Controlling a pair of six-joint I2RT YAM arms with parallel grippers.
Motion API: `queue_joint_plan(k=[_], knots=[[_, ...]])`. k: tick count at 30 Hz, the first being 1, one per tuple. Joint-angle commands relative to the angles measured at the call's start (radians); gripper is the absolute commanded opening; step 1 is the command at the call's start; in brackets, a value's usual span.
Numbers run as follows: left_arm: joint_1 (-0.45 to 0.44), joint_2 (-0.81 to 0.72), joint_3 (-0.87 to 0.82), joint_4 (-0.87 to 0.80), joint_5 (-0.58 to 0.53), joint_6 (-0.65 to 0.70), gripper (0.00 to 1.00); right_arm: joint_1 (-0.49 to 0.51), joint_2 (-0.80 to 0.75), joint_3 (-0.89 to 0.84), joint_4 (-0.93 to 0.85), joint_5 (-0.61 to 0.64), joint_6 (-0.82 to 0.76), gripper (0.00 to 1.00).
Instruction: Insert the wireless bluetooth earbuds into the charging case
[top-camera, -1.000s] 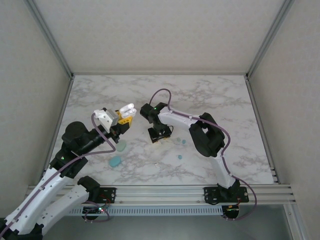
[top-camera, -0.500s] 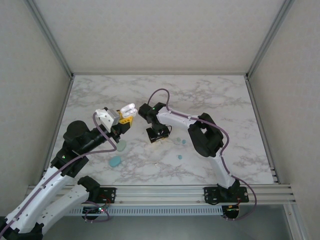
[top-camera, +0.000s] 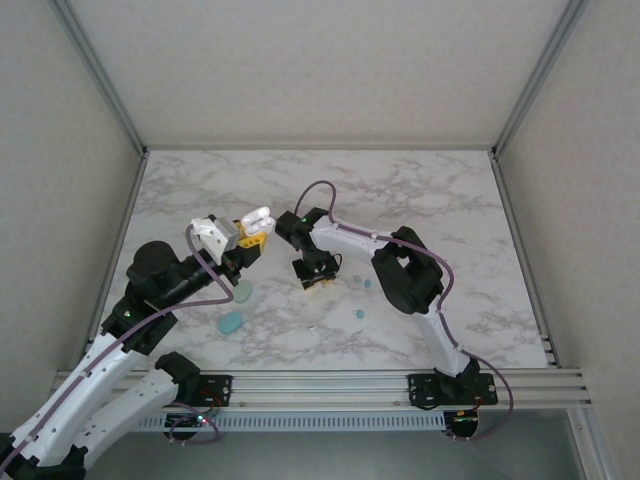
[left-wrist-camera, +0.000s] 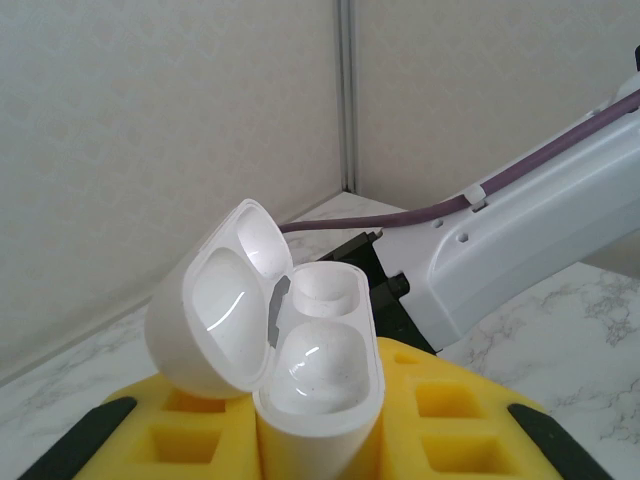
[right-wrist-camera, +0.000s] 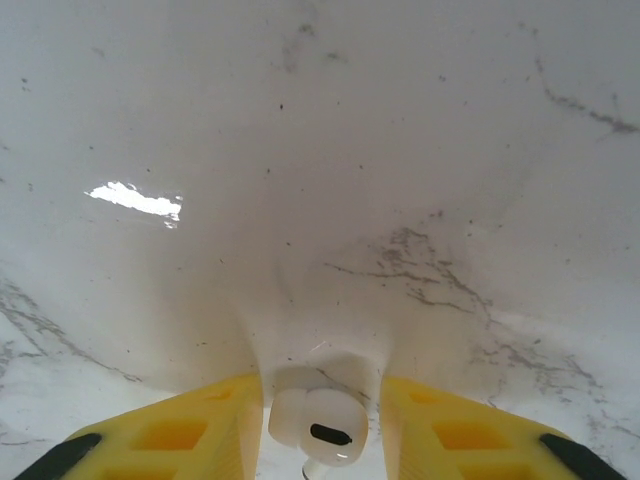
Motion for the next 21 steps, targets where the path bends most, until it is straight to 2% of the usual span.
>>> queue_joint_plan(k=[1,21], knots=[[-0.003,-0.002,0.022,0.018,0.012,0.009,0.09,0.020,0.010,0.017,-0.048,0.038,0.049,0.37],[-0.003,0.038,0.038,0.028,0.027,0.006,0.10,0.018,0.004,-0.046,0.055,0.066,0.036,0.30]])
